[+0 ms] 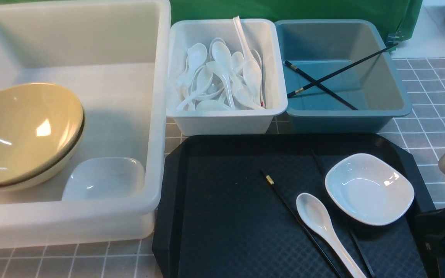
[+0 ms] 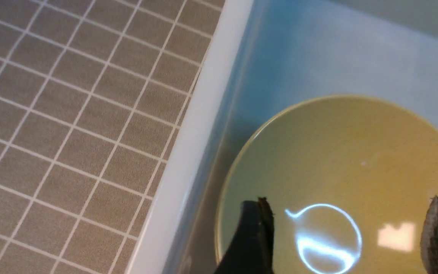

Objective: On grey table put chopsticks spoon bowls plates into blue grey white boxes.
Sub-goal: 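Place the tan bowl onto the bowl stack in the left bin with the left gripper, then reach down and grasp the white spoon resting in the bowl with the right gripper, then place the white spoon into the bin of spoons with the right gripper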

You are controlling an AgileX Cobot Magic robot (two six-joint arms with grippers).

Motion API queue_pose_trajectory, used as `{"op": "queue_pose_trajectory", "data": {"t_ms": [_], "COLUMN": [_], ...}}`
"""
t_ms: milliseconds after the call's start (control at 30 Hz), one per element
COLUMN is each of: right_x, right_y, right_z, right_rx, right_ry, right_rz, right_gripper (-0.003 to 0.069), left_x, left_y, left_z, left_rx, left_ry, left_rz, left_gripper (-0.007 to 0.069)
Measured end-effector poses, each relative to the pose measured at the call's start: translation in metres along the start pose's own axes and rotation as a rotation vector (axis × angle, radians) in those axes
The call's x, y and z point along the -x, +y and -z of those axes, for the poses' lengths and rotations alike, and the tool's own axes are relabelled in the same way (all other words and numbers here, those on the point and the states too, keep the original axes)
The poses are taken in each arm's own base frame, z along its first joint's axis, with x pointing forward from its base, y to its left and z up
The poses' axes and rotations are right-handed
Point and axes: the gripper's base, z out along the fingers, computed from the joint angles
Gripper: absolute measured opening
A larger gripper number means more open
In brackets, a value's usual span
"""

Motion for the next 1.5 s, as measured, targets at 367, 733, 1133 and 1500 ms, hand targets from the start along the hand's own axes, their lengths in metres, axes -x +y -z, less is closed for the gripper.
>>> {"op": "queue_pose_trajectory", "data": {"t_ms": [367,733,1133,1500], "right_x": [-0.002,0.016,0.013,0.114], "right_y": [0.022,0.048,0.048,0.071], "right_z": [-0.033,-0.098,-0.122,-0.073], "right_rx": [0.141,0.133,0.130,0.156], "right_ry": [0.154,0.351,0.436,0.077], "right_rz": [0.135,0.337,0.338,0.379], "right_gripper": [0.0161,0.0298,0.0092,0.0092], "left_x": [-0.023,-0.138,-0.194,-0.229], "left_y": [-0.100,-0.151,-0.088,-0.070], "left_z": [0.038,0.063,0.086,0.087], "left_rx": [-0.442,-0.500,-0.328,-0.403], "left_ry": [-0.047,0.061,-0.142,-0.451], "left_rz": [-0.195,-0.698,-0.628,-0.553], "left_gripper": [0.0004,-0.0010,-0.0010,-0.0010]}}
